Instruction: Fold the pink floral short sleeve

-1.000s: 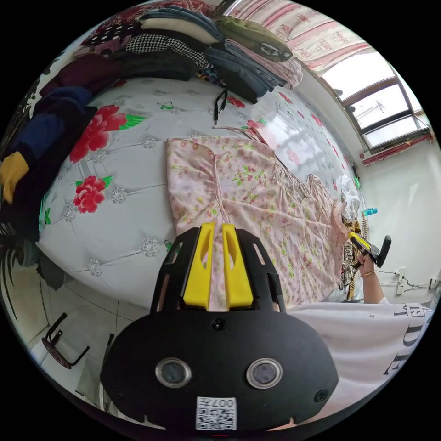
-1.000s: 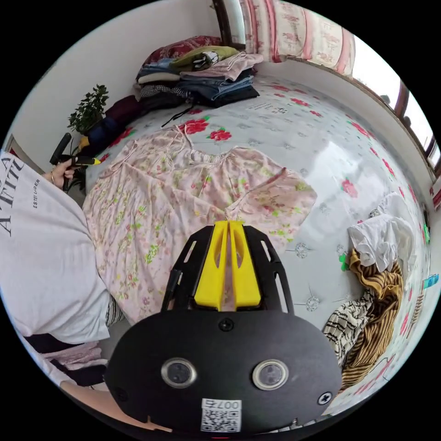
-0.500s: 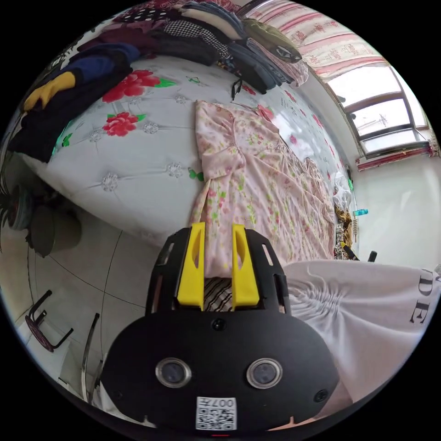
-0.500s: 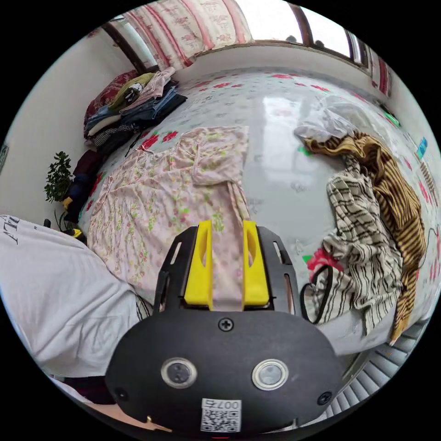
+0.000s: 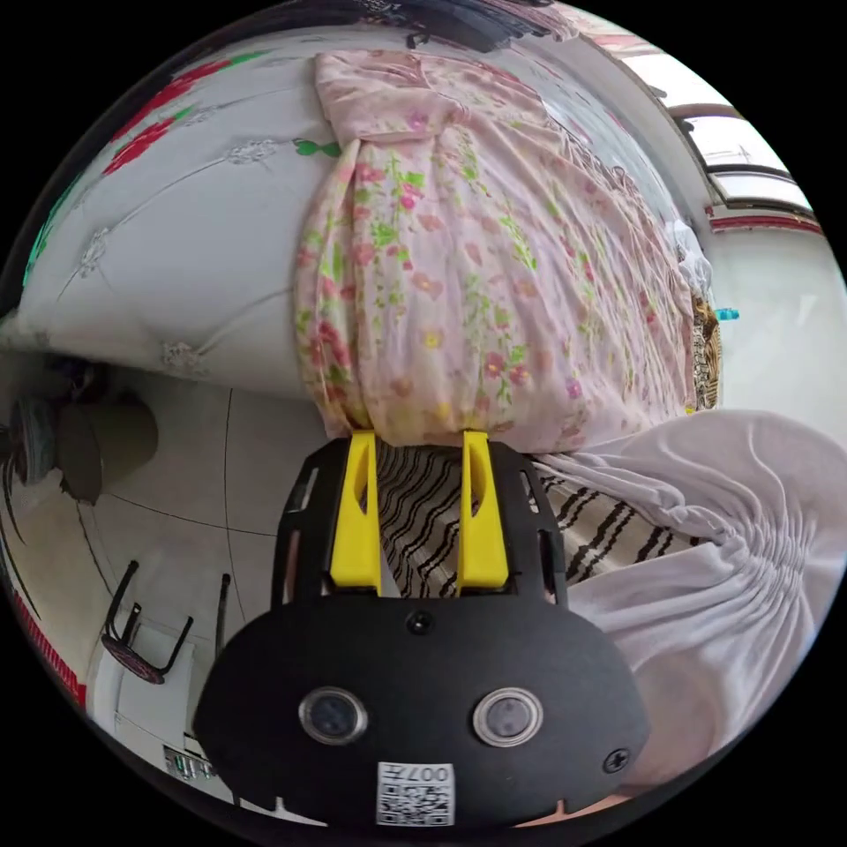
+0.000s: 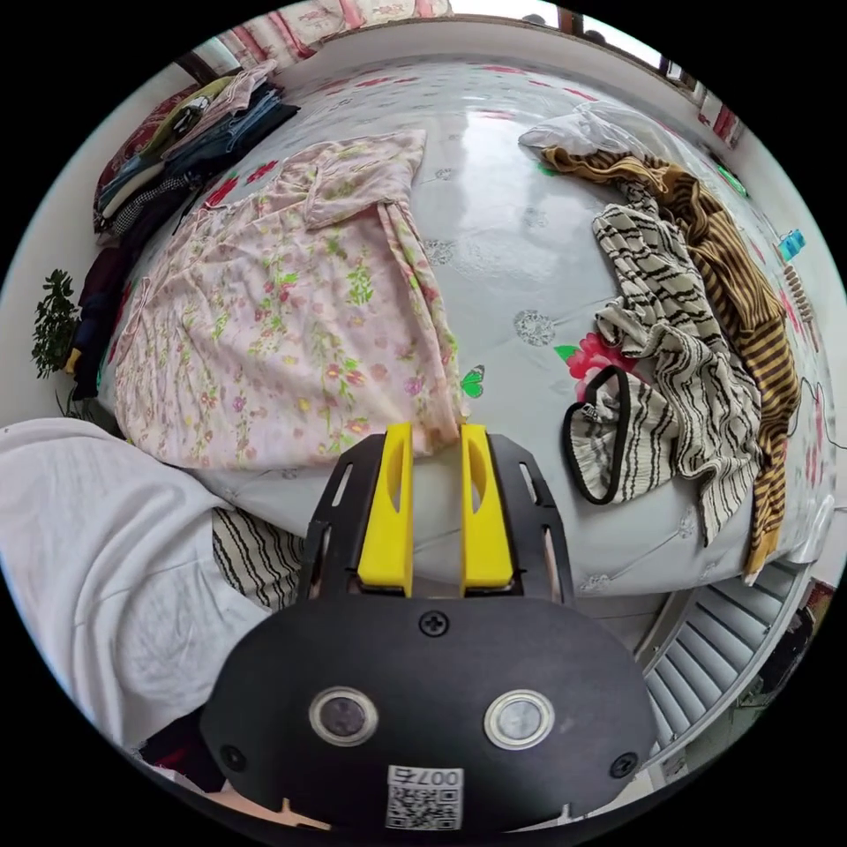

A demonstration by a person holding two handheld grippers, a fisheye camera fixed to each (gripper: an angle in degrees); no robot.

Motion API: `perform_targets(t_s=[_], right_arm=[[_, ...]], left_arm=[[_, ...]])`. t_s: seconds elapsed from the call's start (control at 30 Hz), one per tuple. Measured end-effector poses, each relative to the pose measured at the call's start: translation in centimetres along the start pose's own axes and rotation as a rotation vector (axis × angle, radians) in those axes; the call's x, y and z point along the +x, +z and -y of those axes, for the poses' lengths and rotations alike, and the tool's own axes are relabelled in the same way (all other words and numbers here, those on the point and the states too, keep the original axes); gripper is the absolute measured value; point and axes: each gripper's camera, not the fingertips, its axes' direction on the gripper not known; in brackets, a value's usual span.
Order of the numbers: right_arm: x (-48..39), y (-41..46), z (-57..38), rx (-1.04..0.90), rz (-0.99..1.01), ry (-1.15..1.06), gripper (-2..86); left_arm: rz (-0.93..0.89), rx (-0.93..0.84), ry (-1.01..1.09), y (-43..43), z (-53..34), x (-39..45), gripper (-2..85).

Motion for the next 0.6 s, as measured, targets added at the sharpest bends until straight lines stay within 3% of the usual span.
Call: perform_targets(t_s=[0.23,0.43,0.6], right_arm=[[1.2,2.2,-0.7,-0.048,0.095,-0.087,0.6],[5.8,-0.4,-1.7,0.041,0.336,-0.124,0.1],[10.1,-4.7,2.0,0.206,0.545,-0.102,0.0]], left_arm=[[-0.08,0.013,0.075,-2.8,-0.7,-1.0,1.5],[-0.43,0.129,0.091,-9.6,-0.5,-4.5,0.3],[-0.665,0.239,0.08,-15.4,4.9,-7.5,0.4]])
